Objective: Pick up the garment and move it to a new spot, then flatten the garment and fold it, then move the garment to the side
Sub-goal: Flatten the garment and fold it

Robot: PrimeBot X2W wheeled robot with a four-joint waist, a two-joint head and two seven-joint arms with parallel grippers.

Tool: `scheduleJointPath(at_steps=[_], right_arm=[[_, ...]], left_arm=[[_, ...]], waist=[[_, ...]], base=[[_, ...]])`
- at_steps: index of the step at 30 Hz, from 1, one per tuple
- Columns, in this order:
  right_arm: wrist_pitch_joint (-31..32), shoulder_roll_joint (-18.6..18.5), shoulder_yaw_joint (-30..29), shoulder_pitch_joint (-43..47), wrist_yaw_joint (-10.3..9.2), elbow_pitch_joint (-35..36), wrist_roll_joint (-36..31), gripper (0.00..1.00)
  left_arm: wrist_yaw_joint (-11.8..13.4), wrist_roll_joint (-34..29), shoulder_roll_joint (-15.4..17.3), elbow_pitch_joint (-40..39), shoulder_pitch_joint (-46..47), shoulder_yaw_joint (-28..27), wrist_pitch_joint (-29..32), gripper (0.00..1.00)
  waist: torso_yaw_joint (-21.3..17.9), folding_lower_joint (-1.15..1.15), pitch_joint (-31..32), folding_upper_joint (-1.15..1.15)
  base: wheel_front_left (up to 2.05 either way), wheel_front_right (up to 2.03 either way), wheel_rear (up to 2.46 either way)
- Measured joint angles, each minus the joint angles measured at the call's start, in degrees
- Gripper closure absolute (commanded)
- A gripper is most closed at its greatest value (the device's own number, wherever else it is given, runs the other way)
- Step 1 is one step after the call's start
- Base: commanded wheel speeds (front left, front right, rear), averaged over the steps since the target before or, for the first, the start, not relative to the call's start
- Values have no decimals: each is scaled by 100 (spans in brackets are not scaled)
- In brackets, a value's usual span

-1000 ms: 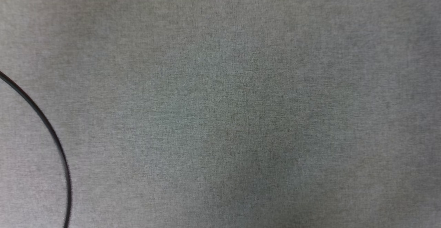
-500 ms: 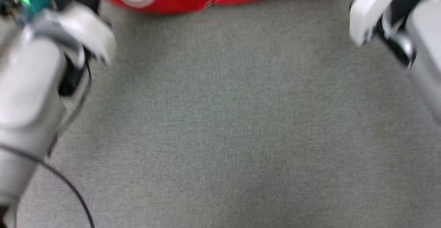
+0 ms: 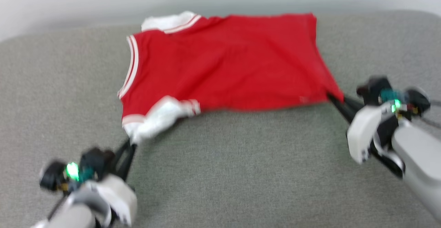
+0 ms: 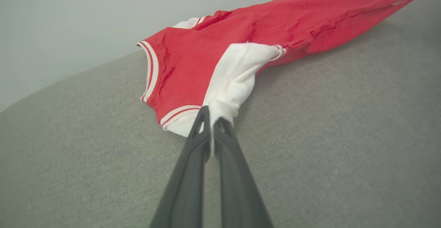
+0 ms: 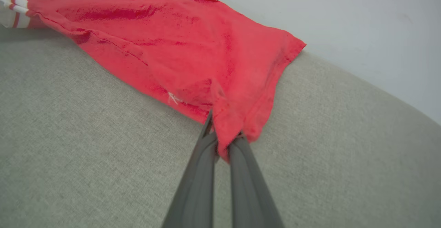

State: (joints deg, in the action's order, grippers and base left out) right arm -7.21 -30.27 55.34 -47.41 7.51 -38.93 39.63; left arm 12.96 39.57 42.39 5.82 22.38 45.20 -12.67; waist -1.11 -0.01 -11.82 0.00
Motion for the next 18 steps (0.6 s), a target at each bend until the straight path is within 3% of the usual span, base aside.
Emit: scheduleJointPath(at_steps=[8, 18], right_arm=[[26, -552, 112, 1441, 0, 582, 241, 100], [274, -1210, -297, 3065, 1, 1405, 353, 100]], left_arm=[[555, 443, 152, -700, -1574, 216, -9, 100], [953, 859, 99, -1117, -2998, 531, -57, 100]], waist=[[-7, -1, 643, 0], [-3, -1, 1166, 0]], base=[[0, 0, 0], [0, 0, 0]])
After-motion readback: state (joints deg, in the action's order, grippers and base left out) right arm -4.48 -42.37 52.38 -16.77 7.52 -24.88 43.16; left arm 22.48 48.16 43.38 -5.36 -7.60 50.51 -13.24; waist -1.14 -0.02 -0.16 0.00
